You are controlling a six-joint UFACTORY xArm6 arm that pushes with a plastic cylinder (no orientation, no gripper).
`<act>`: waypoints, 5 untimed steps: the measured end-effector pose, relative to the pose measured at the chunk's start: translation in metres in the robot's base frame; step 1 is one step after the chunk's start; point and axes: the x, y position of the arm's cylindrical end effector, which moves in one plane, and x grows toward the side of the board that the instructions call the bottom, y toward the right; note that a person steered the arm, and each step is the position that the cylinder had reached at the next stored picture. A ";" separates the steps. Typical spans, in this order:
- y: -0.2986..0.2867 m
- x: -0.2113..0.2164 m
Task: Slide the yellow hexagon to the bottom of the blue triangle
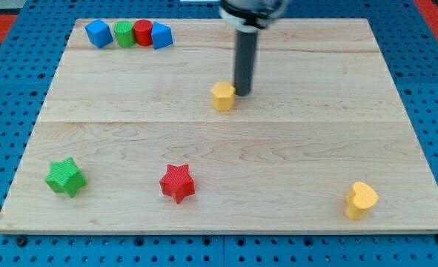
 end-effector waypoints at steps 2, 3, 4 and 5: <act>0.044 0.031; 0.008 0.034; -0.025 0.030; -0.033 0.059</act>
